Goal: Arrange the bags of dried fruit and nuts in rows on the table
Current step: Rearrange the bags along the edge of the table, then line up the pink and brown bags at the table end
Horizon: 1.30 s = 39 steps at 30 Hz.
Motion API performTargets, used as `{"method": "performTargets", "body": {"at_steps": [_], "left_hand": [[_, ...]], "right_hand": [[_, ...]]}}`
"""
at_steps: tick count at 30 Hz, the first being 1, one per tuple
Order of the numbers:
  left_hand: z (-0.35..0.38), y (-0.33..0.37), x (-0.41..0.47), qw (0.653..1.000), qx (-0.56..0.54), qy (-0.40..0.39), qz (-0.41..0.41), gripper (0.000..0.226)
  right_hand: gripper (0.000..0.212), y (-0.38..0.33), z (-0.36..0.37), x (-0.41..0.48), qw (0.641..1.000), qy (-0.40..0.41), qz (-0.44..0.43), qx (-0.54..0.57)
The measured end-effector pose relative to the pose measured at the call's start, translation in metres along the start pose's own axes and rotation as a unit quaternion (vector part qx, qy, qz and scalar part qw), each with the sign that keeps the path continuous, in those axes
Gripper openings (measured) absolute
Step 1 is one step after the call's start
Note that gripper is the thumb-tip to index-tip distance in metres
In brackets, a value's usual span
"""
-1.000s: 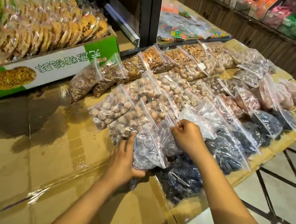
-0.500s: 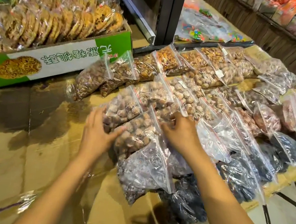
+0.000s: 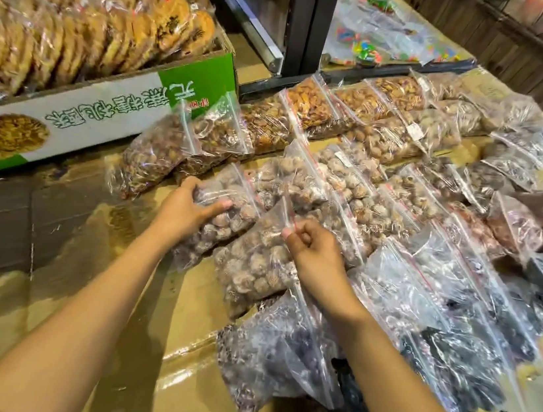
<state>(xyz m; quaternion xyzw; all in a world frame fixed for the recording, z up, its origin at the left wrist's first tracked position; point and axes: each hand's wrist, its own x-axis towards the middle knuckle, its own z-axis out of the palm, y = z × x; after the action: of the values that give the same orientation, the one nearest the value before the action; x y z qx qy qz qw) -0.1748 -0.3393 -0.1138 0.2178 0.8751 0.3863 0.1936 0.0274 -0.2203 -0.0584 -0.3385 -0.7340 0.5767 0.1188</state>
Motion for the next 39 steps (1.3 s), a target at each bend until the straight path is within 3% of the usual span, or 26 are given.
{"method": "performTargets", "body": {"at_steps": [1,3,6,10,13,20,23,27,30,33,36,39], "left_hand": [[0.003,0.000,-0.002,0.999,-0.031,0.036,0.022,0.045],[0.010,0.007,-0.003,0.993,-0.078,0.076,0.054,0.038],[0.020,0.019,-0.001,0.995,-0.047,0.036,0.085,0.042],[0.009,0.012,0.000,0.995,0.065,0.003,0.069,0.083],[0.006,0.031,-0.029,0.994,0.041,0.042,0.090,0.090],[0.039,0.079,-0.182,0.970,-0.044,0.021,0.239,0.080],[0.073,0.083,-0.248,0.944,-0.040,0.022,0.326,0.074],[0.134,0.074,-0.302,0.904,0.027,-0.015,0.426,0.064],[0.176,0.072,-0.312,0.916,0.151,-0.010,0.372,0.086],[0.207,0.083,-0.312,0.928,0.262,0.018,0.264,0.112],[0.226,0.099,-0.305,0.944,0.275,0.073,0.169,0.123],[0.228,0.107,-0.300,0.955,0.261,0.090,0.110,0.115]], "right_hand": [[0.017,-0.002,-0.001,-0.001,1.000,0.012,-0.024,0.002],[0.016,0.000,-0.005,0.000,0.992,0.022,-0.082,-0.098],[0.015,0.002,-0.014,-0.007,0.951,0.033,-0.114,-0.285],[0.031,-0.004,-0.036,-0.043,0.927,0.120,-0.129,-0.330],[0.041,0.011,-0.058,-0.083,0.906,0.169,-0.073,-0.381],[0.044,0.087,-0.101,-0.199,0.875,0.269,0.040,-0.400],[0.046,0.106,-0.114,-0.222,0.891,0.271,0.093,-0.352],[0.048,0.115,-0.135,-0.219,0.925,0.232,0.102,-0.283],[0.041,0.119,-0.156,-0.208,0.945,0.170,0.084,-0.267],[0.038,0.127,-0.187,-0.204,0.929,0.145,-0.005,-0.341],[0.038,0.129,-0.225,-0.199,0.917,0.178,-0.057,-0.353],[0.041,0.130,-0.253,-0.181,0.909,0.191,-0.061,-0.366]]}}
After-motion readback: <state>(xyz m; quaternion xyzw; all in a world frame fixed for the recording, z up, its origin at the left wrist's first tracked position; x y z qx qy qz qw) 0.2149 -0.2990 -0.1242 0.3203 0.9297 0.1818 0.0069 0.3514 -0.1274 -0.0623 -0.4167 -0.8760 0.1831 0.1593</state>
